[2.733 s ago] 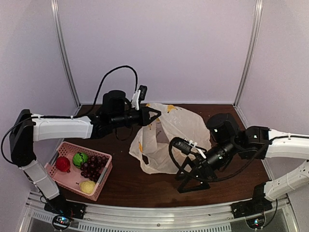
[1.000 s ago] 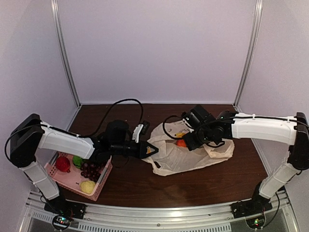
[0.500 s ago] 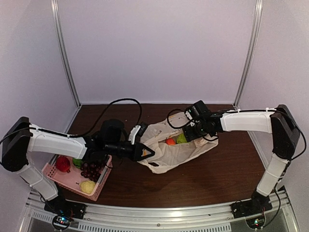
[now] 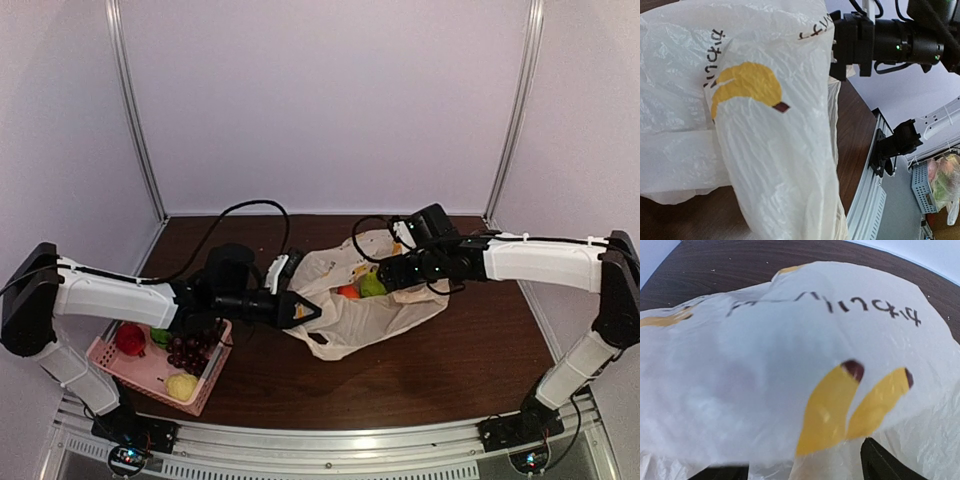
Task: Untie the knot of the plastic bag and take out the fruit
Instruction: Adjust the bag opening on the takeout bag, then reach into the gripper in the takeout bag.
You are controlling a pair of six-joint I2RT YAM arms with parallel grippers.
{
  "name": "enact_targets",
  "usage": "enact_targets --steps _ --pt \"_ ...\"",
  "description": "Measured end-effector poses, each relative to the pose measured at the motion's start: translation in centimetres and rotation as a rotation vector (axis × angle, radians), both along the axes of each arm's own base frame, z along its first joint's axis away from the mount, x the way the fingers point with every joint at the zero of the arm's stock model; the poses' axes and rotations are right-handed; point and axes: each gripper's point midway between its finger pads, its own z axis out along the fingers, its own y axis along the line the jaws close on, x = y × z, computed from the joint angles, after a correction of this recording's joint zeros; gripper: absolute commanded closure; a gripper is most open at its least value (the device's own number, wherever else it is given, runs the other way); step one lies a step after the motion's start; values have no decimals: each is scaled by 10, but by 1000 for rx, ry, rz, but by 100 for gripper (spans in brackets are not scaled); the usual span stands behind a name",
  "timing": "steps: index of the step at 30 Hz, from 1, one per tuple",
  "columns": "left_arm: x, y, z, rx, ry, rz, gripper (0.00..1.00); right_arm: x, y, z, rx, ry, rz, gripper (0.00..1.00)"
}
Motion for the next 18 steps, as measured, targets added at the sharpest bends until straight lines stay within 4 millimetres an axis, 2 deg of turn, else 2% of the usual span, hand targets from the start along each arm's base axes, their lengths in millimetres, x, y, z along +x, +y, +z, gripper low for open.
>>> enact_targets --steps 5,7,10,13,18 --pt "4 -5 17 -56 -3 15 100 -38 19 29 75 -41 66 32" --pt "5 -6 21 -67 -4 19 100 -51 28 30 94 -39 93 34" --pt "6 -7 25 -79 -5 23 100 -66 37 20 107 -16 118 35" --pt "7 -7 26 -85 -5 25 100 -66 38 10 103 2 109 39" --pt "7 -7 27 -86 -2 26 100 -50 42 -10 64 6 56 41"
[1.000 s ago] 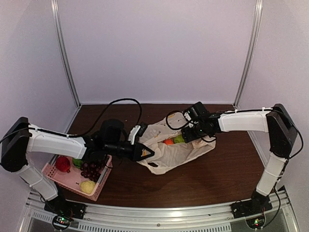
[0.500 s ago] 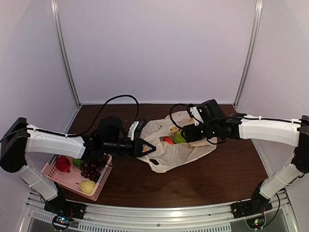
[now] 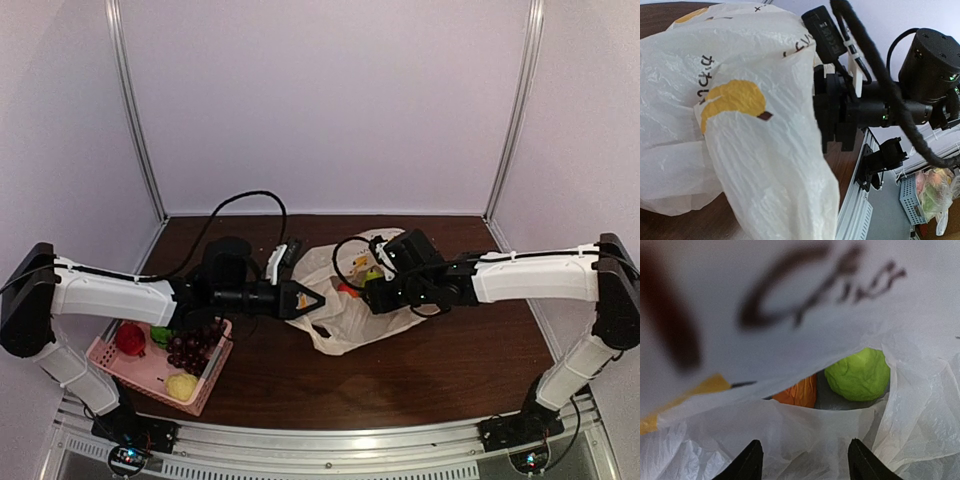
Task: Untie the knot of the plastic bag and take out the fruit
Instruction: Reach into the gripper in the takeout bag, then pick up the fake fruit from the takeout bag.
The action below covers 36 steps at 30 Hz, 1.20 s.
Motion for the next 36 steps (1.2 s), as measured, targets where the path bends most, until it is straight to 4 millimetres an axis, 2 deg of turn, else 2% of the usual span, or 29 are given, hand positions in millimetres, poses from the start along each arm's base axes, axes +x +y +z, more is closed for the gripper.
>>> enact_targets --steps 4,13,20,23,27,31,36 --pt "0 1 5 -9 -5 1 100 23 5 -5 -37 -35 -64 41" --pt "-1 1 10 -19 -12 0 100 55 12 -8 -69 -91 -148 39" --pt "-1 1 10 -19 -12 1 100 80 6 -17 -114 -115 -213 38" --pt "-1 1 10 -20 -11 1 100 91 8 -21 -127 -120 -224 45" --pt "-2 2 11 -23 -10 2 100 100 8 -34 -147 -111 -229 49" --pt "-2 3 11 -22 -9 2 100 100 7 -41 -163 -103 -226 70" --pt "-3 4 10 -20 -7 2 100 107 7 -35 -139 -122 -233 84"
